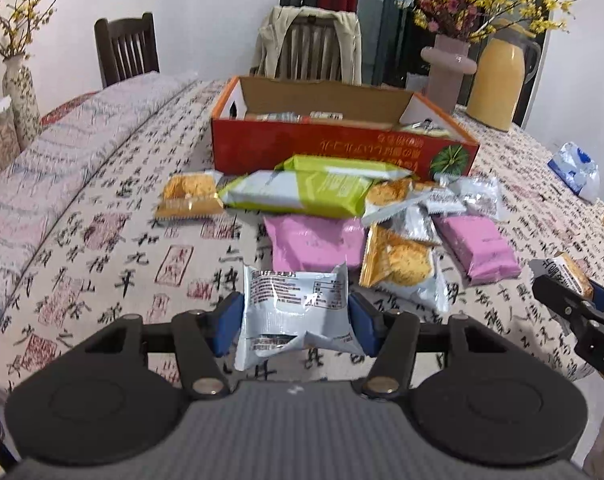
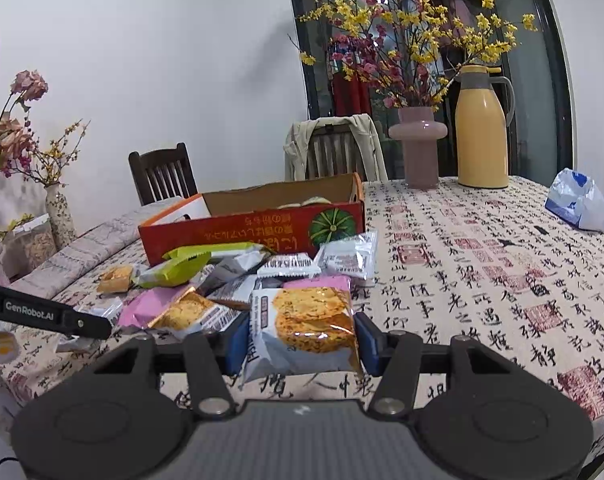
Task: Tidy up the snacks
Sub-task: 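Carry both held packets over the orange-red box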
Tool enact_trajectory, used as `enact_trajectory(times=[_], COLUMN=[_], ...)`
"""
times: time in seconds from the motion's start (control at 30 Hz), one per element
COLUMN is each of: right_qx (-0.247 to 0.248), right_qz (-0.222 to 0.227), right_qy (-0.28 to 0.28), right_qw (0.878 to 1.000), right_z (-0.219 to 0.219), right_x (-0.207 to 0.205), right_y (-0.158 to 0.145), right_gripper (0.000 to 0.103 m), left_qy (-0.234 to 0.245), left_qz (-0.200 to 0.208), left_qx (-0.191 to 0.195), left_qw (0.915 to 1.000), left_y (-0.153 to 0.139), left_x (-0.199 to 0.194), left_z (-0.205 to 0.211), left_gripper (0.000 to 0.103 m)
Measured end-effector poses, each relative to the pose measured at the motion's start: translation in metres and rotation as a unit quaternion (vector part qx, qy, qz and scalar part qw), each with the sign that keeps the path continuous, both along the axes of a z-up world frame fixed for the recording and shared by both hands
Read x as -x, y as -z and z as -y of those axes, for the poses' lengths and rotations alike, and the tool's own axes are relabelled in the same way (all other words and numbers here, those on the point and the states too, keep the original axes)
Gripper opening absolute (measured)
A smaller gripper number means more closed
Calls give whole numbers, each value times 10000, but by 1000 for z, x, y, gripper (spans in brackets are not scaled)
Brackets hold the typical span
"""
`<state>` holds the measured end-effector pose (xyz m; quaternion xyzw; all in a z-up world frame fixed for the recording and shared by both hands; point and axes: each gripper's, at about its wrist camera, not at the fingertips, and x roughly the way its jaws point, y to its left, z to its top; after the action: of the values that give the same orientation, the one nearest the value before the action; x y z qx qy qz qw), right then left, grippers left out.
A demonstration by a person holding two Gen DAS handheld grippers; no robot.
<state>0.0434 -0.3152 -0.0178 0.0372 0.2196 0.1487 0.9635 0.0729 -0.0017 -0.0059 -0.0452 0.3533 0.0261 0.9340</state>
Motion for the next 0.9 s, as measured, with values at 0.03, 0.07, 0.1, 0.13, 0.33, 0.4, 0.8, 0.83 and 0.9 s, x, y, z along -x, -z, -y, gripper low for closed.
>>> enact_trajectory(times=[0.03, 0.07, 0.1, 0.13, 0.33, 0.4, 0.8, 0.83, 0.9], right_qx=[14, 23, 31, 42, 77, 57, 38, 43, 49], right_qz=[18, 32, 45, 62, 184, 199, 374, 392, 428], right_qy=[13, 24, 34, 43, 89, 86, 46, 37, 7], right_qw=[10000, 10000, 10000, 10000, 9998, 9997, 9993, 9992, 9991], right_z=[0, 0, 0, 0, -2, -3, -17, -18, -22], right_x=[-1, -3, -4, -6, -17, -24, -82, -86, -98], right_y=[-1, -3, -4, -6, -17, -20, -48, -50, -55], right_gripper=[53, 53, 53, 53, 53, 53, 53, 53, 53], left_qy=[8, 19, 32, 46, 136, 162, 257, 255, 247], left_qz=[40, 79, 118, 159, 410, 466, 826, 854, 907], left_qx=[10, 20, 28, 36, 83, 130, 143, 144, 149], left_qw=[10000, 10000, 9999, 9999, 9990, 9987, 9961, 9959, 9955], left_y=[-2, -4, -7, -9, -27, -32, -63, -66, -71], left_x=[-1, -3, -4, -6, -18, -25, -73, -78, -88], left_z=[0, 0, 1, 1, 2, 2, 8, 9, 9], left_gripper=[59, 59, 59, 59, 59, 59, 59, 59, 59])
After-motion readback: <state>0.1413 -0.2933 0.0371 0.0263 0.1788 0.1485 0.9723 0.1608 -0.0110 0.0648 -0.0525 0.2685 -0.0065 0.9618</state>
